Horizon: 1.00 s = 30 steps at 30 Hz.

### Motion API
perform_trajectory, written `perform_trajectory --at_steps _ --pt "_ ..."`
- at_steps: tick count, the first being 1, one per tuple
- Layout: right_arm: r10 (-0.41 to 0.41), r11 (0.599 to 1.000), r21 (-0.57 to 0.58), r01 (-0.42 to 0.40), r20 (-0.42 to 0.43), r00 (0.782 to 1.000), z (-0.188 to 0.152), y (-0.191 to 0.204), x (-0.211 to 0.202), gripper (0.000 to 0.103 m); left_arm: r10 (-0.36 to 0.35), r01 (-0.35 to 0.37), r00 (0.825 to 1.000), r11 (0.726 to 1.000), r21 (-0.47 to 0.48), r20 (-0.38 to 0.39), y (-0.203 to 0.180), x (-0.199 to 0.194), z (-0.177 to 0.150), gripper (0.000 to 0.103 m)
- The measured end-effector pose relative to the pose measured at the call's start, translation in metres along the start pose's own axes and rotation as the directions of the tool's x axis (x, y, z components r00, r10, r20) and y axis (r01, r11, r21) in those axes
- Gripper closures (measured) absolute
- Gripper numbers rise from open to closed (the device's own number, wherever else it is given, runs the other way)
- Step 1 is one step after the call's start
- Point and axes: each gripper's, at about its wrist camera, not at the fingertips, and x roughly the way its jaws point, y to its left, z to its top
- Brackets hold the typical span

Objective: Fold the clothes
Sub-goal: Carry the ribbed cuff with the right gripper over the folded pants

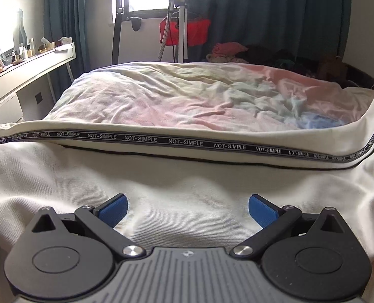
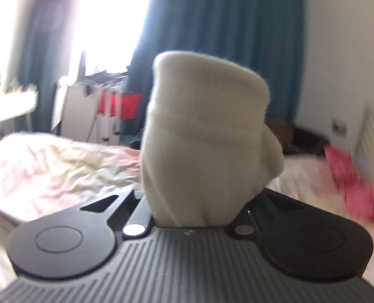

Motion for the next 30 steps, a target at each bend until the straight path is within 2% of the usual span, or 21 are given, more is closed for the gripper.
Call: perform_trajectory --at_steps 2,4,8,11,13,16,18,20,22,27,29,30 --pt "0.049 0.987 -0.156 -0.048 0.004 0.999 0.004 0.052 -0.005 0.091 0.0 0.0 1.0 1.0 -0.015 0.02 0.008 -0.01 0.003 0.0" --pt "0.109 0.958 -0.266 -0.111 -0.021 0.994 0.002 0.099 -0.008 0.091 0.001 0.0 0.999 0.999 -0.044 0.036 0.018 -0.017 0.007 0.0" --pt "0.229 0.89 -0.368 -0.268 -0.147 0.962 -0.027 0.18 0.0 0.09 0.019 -0.012 0.998 0.994 -0.108 0.062 0.036 -0.028 0.013 0.0" --pt "0.241 0.833 -0.428 -0.351 -0.291 0.926 -0.063 0.24 0.006 0.09 0.032 -0.023 0.998 0.988 -0.149 0.053 0.045 -0.029 0.014 0.001" --pt "0.216 0.817 -0.457 -0.352 -0.324 0.921 -0.076 0.281 -0.013 0.088 0.027 -0.02 0.999 0.985 -0.174 0.042 0.049 -0.028 0.013 0.001" --pt "0.212 0.816 -0.469 -0.338 -0.301 0.93 -0.082 0.291 -0.027 0.088 0.008 0.002 0.999 0.977 -0.215 0.045 0.054 -0.029 0.015 0.0" --pt "0.256 0.833 -0.423 -0.356 -0.276 0.926 -0.075 0.282 -0.039 0.088 -0.003 0.016 0.999 0.972 -0.236 0.053 0.056 -0.029 0.019 0.0" --pt "0.303 0.833 -0.401 -0.381 -0.247 0.921 -0.065 0.276 -0.046 0.088 -0.007 0.022 0.998 0.965 -0.26 0.058 0.059 -0.027 0.022 0.0" --pt "0.301 0.833 -0.401 -0.382 -0.25 0.92 -0.063 0.274 -0.046 0.087 -0.014 0.03 0.998 0.96 -0.277 0.057 0.063 -0.025 0.024 0.0" --pt "0.32 0.834 -0.349 -0.427 -0.325 0.89 -0.066 0.27 -0.04 0.081 -0.021 0.033 0.999 0.952 -0.303 0.044 0.072 -0.023 0.024 0.0" --pt "0.34 0.83 -0.326 -0.454 -0.35 0.873 -0.061 0.267 -0.044 0.074 -0.016 0.031 0.999 0.949 -0.315 0.05 0.077 -0.026 0.025 0.0" --pt "0.368 0.826 -0.294 -0.48 -0.365 0.855 -0.053 0.26 -0.043 0.072 -0.009 0.026 0.999 0.946 -0.323 0.053 0.079 -0.028 0.025 0.0"
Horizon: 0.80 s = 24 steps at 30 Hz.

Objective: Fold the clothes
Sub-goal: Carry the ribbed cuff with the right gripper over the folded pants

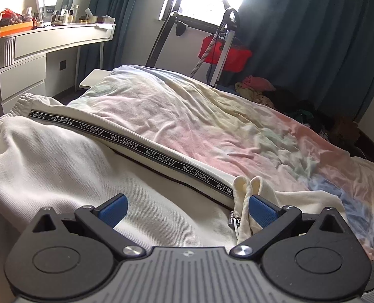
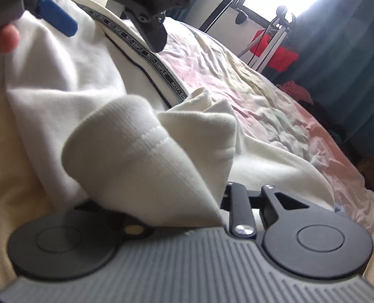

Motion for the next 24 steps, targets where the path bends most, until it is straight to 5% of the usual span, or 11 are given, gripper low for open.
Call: perform_trajectory --at_steps 1,4,6,11,15,16,19,20,24 --pt "0.046 0.998 0.041 -0.046 0.002 0.999 0.003 -0.011 -0.007 0.066 0.006 -0.006 1.0 1.0 -0.01 0.005 0.002 -0.002 0.001 0.0" --pt "0.222 0.954 0.202 -0.222 0.024 0.975 0.002 -0.032 -0.024 0.015 0.012 -0.012 1.0 1.0 -0.012 0.02 0.005 -0.006 0.006 0.0" --pt "0.324 0.91 0.258 -0.323 0.041 0.945 0.006 -0.044 -0.026 0.016 0.024 -0.024 0.999 1.0 -0.001 0.029 0.006 -0.01 0.007 0.0" --pt "0.415 0.823 0.368 -0.434 0.134 0.9 0.001 -0.076 -0.054 0.017 0.015 -0.015 0.999 1.0 0.008 0.031 0.01 -0.018 0.008 0.001" --pt "0.421 0.633 0.582 -0.511 0.295 0.858 -0.011 -0.137 -0.059 0.017 -0.053 0.053 0.999 0.999 -0.005 0.007 0.006 -0.017 0.007 0.002" --pt "0.401 0.588 0.63 -0.507 0.317 0.859 -0.012 -0.152 -0.056 0.017 -0.083 0.083 0.996 0.996 -0.01 -0.004 0.004 -0.017 0.005 0.005" --pt "0.323 0.537 0.732 -0.419 0.281 0.904 -0.002 -0.186 -0.035 0.016 -0.182 0.181 0.982 0.983 -0.021 -0.055 -0.005 -0.011 -0.004 0.013" --pt "0.326 0.514 0.754 -0.408 0.269 0.906 0.004 -0.194 -0.023 0.022 -0.206 0.205 0.976 0.978 -0.023 -0.072 -0.007 -0.009 -0.007 0.013" --pt "0.359 0.531 0.77 -0.354 0.174 0.917 0.034 -0.203 0.045 0.031 -0.24 0.243 0.964 0.97 0.011 -0.118 -0.019 -0.004 -0.02 0.021"
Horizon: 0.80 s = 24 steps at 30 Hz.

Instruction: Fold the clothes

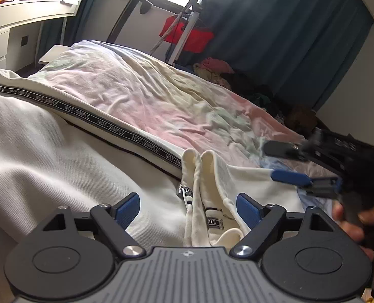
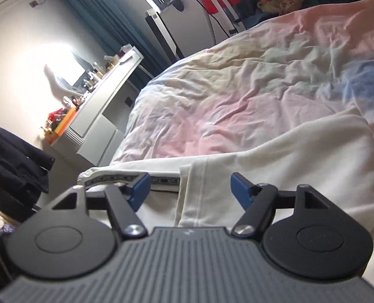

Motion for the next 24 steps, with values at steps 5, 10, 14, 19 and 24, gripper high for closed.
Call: perform_trajectory --at_steps 5,10,14,19,24 --pt "-0.038 0.997 -0.069 0.034 -0.051 0.998 0.002 0.003 0.06 0.037 0.001 0.001 1.0 0.99 0.143 -0.015 -0.031 0.005 -0.015 0.031" --pt "-0.015 0.995 -0.095 0.007 -0.082 0.997 -0.009 -0.009 0.082 0.048 -0.062 0.084 0.992 0.975 0.208 -0.107 -0.054 0.025 -0.03 0.046" --pt "-0.026 0.992 -0.126 0.016 -0.073 0.997 -0.009 -0.014 0.088 0.074 -0.059 0.095 0.983 0.973 0.211 -0.172 -0.052 0.046 -0.041 0.06" --pt "-0.022 0.99 -0.139 0.019 -0.024 0.999 -0.01 -0.013 0.085 0.091 -0.046 0.069 0.992 0.978 0.196 -0.121 -0.049 0.04 -0.041 0.083" --pt "0.044 0.989 -0.144 -0.039 0.036 0.998 -0.005 0.001 0.072 0.092 -0.028 0.044 0.995 0.986 0.162 -0.099 -0.046 0.025 -0.038 0.09"
